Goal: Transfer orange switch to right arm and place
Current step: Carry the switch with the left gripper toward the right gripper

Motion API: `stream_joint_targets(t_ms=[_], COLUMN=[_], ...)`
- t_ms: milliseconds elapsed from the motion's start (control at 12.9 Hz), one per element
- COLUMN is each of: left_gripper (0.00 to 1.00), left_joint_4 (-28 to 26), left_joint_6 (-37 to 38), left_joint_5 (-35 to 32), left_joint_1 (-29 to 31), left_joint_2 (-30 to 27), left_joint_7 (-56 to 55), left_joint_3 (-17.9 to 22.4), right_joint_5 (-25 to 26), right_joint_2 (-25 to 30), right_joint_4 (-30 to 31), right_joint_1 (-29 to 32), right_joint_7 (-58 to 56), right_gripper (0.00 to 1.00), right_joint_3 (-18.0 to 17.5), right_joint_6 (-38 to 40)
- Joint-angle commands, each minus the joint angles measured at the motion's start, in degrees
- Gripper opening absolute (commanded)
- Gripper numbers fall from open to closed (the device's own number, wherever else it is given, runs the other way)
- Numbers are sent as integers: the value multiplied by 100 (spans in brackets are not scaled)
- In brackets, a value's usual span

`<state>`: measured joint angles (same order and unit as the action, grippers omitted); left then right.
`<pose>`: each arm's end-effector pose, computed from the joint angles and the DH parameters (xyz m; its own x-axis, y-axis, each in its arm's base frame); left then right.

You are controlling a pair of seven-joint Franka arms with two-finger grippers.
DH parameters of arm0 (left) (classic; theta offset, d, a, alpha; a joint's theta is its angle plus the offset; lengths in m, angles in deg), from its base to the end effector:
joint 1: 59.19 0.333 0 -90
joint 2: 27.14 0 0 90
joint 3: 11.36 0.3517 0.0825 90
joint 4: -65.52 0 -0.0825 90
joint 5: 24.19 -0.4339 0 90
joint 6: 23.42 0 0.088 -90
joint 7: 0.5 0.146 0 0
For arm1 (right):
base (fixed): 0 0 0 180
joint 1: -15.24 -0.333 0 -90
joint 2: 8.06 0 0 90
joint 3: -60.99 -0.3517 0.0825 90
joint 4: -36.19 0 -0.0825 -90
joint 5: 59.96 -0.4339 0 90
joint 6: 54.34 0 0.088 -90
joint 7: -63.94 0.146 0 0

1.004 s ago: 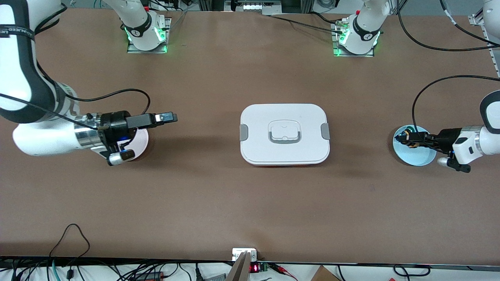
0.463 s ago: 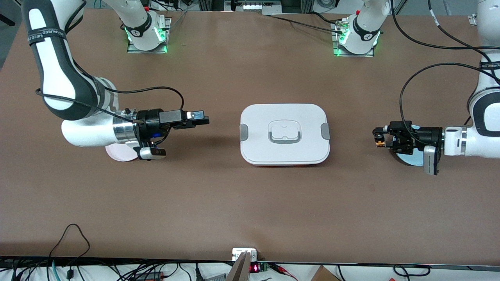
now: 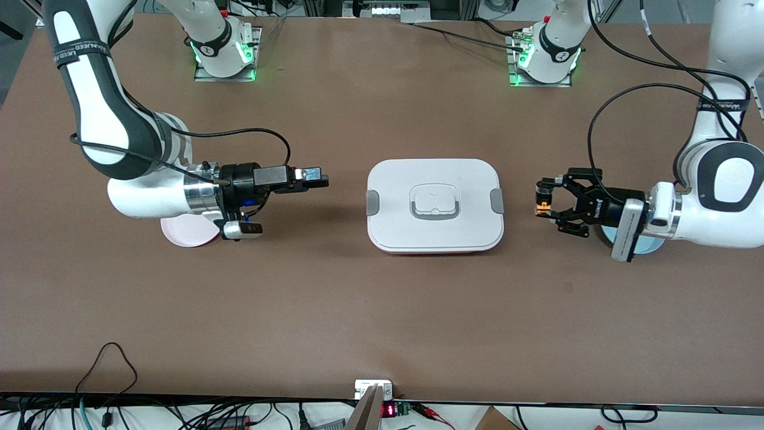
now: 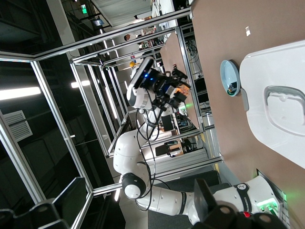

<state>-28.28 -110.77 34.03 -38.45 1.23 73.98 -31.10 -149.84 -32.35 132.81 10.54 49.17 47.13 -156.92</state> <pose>0.6832 -0.0850 0.3691 0.6677 -0.3842 0.6376 -0.6985 -0.0274 0.7151 0.6668 0.3288 0.4267 0.9556 0.1063 -0.2748 -0.2714 -0.0458 -0.9614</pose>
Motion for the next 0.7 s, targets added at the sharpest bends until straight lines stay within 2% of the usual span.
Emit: stream_joint_targets(t_ms=[0, 232, 309, 618], left_gripper=[33, 33, 33, 33], left_joint_4=[20, 64, 64, 55], left_joint_6=[95, -333, -588, -2248], left_joint_5=[583, 961, 1154, 1472], left_joint_1=[-8, -288, -376, -412], left_joint_2=[221, 363, 311, 293], left_joint_7=[1004, 1857, 2060, 2106], left_joint_3=[-397, -803, -995, -1961], right_joint_5=[-179, -267, -502, -1127], right_joint_2=[197, 188, 188, 170], right_joint_4=[226, 340, 358, 358], right_joint_1=[-214, -486, -653, -1111], right_joint_7=[-106, 27, 35, 202], right_gripper=[100, 100, 100, 100], right_joint_3=[-47, -47, -47, -56], right_joint_6=[-376, -612, -797, -1422])
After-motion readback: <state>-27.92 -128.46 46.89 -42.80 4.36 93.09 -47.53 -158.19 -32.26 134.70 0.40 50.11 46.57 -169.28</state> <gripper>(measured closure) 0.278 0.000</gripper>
